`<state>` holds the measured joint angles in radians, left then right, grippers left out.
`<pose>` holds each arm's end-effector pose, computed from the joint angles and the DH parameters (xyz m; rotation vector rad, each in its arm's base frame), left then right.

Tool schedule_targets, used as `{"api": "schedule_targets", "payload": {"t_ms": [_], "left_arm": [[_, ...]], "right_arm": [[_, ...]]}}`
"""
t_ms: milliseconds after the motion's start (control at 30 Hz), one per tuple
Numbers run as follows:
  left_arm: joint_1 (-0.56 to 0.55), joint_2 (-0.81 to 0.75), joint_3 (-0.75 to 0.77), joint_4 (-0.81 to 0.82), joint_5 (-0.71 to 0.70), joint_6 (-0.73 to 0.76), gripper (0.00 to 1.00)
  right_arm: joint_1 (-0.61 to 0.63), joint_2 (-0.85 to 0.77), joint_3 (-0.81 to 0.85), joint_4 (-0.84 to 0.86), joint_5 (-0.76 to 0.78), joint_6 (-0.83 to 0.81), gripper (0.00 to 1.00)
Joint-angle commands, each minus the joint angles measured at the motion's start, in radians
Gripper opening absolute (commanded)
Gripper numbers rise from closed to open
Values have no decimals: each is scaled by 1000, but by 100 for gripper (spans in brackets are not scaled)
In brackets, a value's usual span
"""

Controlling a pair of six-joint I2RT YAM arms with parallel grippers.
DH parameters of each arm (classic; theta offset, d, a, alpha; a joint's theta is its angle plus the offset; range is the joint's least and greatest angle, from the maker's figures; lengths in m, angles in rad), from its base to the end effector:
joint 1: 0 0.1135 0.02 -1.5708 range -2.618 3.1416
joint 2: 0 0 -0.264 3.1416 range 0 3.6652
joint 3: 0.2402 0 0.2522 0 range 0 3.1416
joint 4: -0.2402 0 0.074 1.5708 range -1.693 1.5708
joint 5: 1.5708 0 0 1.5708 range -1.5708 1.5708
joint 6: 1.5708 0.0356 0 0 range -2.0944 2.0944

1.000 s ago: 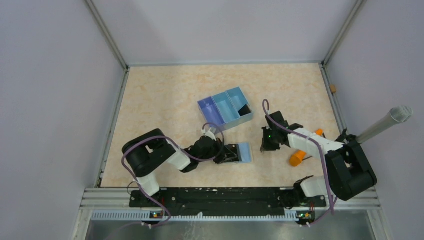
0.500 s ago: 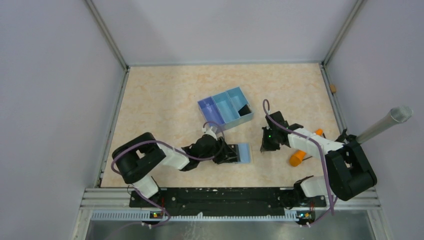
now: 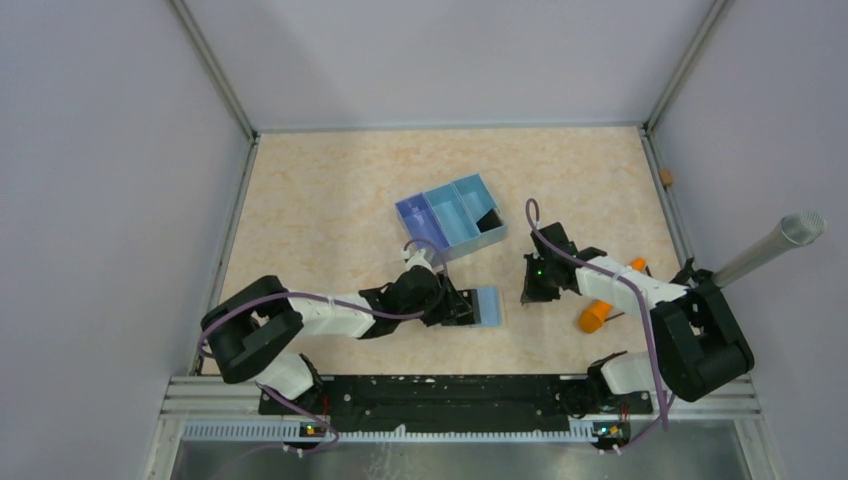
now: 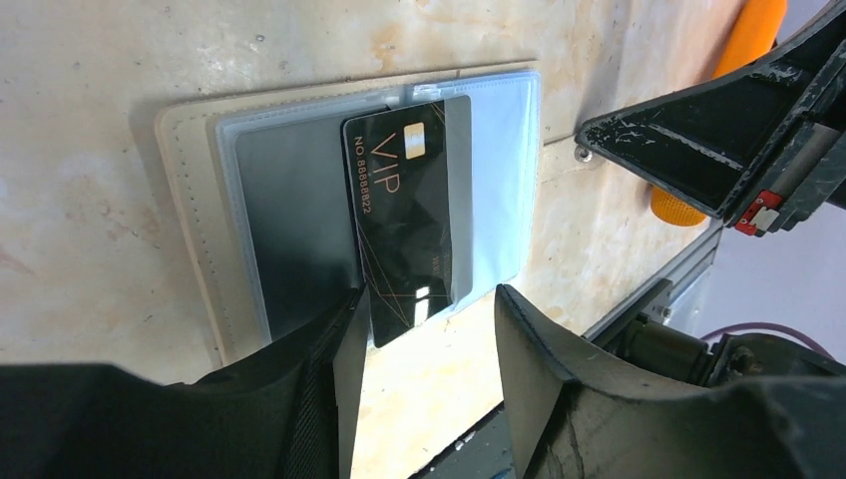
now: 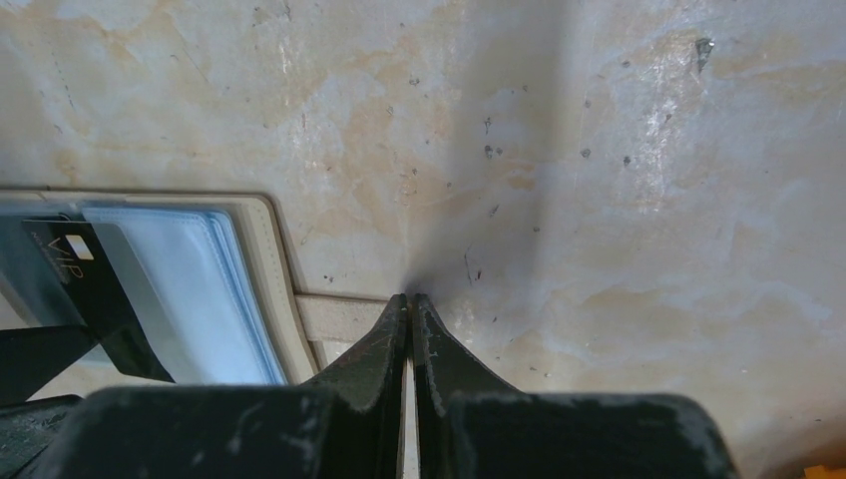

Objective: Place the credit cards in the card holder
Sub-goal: Insert the credit card into the card holder.

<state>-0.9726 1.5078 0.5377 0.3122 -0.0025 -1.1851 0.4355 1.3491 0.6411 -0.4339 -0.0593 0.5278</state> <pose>0.1567 -0.2297 0.1418 -0.2663 2.4826 -1.0792 0.2100 0.1000 0.1577 0.1098 2.7651 0.3519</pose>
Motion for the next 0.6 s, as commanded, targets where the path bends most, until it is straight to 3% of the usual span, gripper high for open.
{"api": "schedule_targets", "payload": {"t_ms": [0,567], "left_arm": [[-8,22,47,-115,-64,78,54],[-52,167,198,-70,-50,160,49]], "right_arm": [[-1,-20,-13,4,24,-2,0],[0,-13,-20,17,8,-4,0]]}}
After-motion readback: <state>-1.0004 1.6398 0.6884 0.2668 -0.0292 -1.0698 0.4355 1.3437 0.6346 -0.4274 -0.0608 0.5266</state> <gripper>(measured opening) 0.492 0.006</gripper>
